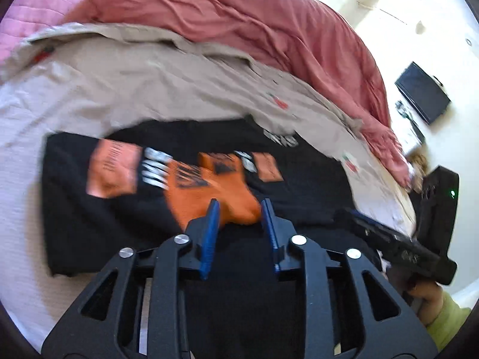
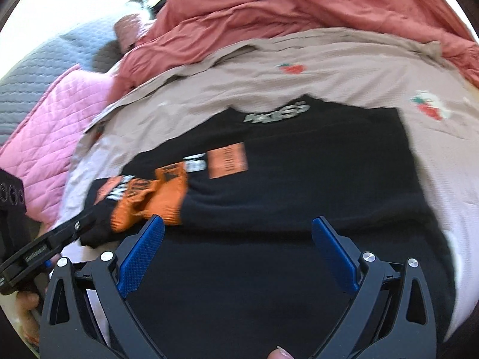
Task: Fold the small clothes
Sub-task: 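Grasp the orange cuff with the left tool, fold sleeve across body, release, then grasp the folded orange cuff with the right tool and straighten it along the body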
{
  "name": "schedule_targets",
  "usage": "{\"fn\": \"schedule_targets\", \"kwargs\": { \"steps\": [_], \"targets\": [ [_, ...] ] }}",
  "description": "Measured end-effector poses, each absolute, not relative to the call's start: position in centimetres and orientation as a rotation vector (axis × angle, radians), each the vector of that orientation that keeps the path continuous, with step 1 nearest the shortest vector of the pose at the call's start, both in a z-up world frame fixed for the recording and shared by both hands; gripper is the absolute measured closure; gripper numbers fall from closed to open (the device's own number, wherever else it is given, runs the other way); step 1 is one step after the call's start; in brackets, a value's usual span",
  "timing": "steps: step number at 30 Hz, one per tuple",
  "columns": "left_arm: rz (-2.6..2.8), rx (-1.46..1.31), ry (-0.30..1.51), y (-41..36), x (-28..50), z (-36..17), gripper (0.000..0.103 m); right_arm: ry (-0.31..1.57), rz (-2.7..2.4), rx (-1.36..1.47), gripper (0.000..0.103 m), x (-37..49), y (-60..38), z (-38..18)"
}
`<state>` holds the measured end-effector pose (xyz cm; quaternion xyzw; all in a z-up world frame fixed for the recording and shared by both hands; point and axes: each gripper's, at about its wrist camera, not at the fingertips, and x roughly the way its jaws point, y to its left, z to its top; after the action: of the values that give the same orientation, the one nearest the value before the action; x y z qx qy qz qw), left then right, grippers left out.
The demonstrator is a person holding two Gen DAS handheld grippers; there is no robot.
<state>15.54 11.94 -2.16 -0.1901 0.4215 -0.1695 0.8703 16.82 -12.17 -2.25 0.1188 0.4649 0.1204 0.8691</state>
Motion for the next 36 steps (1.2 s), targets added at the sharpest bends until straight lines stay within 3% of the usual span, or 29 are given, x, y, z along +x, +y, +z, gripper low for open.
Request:
{"fn": "schedule_targets", "kwargs": {
  "steps": [10, 15, 20, 22, 23, 25, 29, 36],
  "targets": [
    [0.051, -0.481, 0.903, 20.8, 15.4, -3.3, 0.063, 1.126, 0.508, 0.299, 0.005, 18.2, -1.8, -3.1],
    [0.079, -0.425, 0.877, 21.2, 15.3, -2.6, 0.05, 1.181, 0.479, 0.342, 0.005, 19.9, 0.8, -4.7],
    [0.085, -0.439, 0.882, 21.3, 15.5, -2.9, 0.046, 1.208, 0.42, 0.426, 0.005, 21.7, 1.2, -6.4],
    [0.085, -0.442, 0.885, 21.2, 15.6, -3.0, 0.045, 1.193, 0.413, 0.43, 0.014, 22.1, 1.5, -6.2],
    [0.089, -0.442, 0.881, 21.3, 15.6, -3.0, 0.044, 1.189, 0.42, 0.428, 0.032, 22.3, 1.8, -6.2],
    [0.095, -0.451, 0.873, 21.5, 15.5, -3.0, 0.044, 1.181, 0.424, 0.406, 0.044, 22.6, 2.4, -5.8],
    [0.109, -0.487, 0.855, 22.3, 15.3, -3.0, 0.043, 1.132, 0.471, 0.324, 0.091, 22.9, 3.2, -4.7],
    [0.081, -0.519, 0.821, 22.3, 15.2, -2.7, 0.042, 1.036, 0.544, 0.266, 0.094, 23.2, 2.0, -1.5]
  ]
}}
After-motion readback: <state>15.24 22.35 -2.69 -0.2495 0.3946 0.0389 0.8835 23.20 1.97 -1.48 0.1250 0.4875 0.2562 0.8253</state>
